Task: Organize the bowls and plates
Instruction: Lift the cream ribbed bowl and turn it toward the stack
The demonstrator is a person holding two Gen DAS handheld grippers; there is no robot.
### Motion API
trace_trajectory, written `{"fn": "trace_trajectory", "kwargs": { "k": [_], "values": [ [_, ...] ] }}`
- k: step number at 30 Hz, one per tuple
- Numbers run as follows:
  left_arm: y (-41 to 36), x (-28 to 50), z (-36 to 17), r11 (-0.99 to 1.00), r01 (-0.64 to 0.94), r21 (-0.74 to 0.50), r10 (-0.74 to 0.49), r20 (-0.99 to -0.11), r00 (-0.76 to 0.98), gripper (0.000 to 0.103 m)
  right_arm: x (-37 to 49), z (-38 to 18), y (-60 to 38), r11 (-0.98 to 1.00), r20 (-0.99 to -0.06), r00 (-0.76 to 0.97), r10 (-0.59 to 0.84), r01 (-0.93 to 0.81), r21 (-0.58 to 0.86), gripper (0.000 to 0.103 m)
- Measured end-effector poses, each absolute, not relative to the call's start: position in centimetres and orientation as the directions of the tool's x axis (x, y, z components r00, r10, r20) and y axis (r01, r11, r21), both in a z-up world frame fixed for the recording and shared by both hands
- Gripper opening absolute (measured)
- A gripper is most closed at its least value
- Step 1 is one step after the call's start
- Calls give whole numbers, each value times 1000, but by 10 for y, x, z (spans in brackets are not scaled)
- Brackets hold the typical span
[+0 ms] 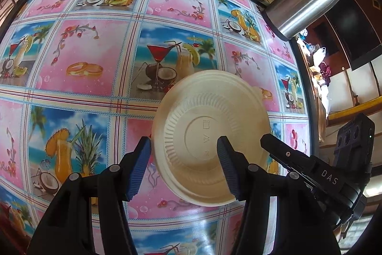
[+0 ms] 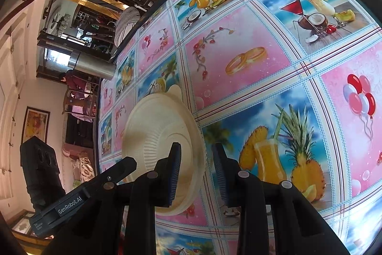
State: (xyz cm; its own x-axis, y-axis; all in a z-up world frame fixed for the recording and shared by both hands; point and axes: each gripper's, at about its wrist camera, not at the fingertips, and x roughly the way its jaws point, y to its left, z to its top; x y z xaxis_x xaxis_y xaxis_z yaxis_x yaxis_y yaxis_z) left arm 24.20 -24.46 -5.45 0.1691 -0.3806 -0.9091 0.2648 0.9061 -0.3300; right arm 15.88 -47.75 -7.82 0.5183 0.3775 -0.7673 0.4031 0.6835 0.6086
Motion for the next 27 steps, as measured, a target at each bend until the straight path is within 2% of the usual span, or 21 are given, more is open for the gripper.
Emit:
{"fn": "trace_trajectory", "kwargs": {
  "k": [1, 4, 5, 10, 21, 23, 27],
  "values": [
    [-244, 242, -54, 908, 264, -326, -378, -909, 176, 50, 159, -78, -478, 682, -767, 519, 378, 403, 610, 31],
    [-242, 242, -53, 910, 263, -319, -372, -909, 186, 48, 158, -79, -477, 680, -765, 518, 383, 402, 613, 31],
    [-241, 242, -53, 912, 261, -317, -370, -909, 189, 42, 158, -79, -477, 679, -765, 517, 384, 402, 614, 31],
    [-240, 242, -53, 917, 264, -300, -356, -913, 199, 29, 159, -80, -475, 679, -765, 518, 383, 404, 613, 27],
    [-239, 244, -56, 922, 259, -289, -345, -916, 204, 23, 159, -81, -475, 683, -771, 523, 363, 414, 602, 13],
    [-237, 244, -55, 924, 249, -288, -343, -915, 213, 16, 158, -81, -476, 685, -772, 525, 358, 414, 600, 10],
    [-232, 242, -56, 927, 246, -282, -337, -915, 220, 11, 158, -81, -476, 683, -769, 532, 355, 414, 602, 9]
  ]
}}
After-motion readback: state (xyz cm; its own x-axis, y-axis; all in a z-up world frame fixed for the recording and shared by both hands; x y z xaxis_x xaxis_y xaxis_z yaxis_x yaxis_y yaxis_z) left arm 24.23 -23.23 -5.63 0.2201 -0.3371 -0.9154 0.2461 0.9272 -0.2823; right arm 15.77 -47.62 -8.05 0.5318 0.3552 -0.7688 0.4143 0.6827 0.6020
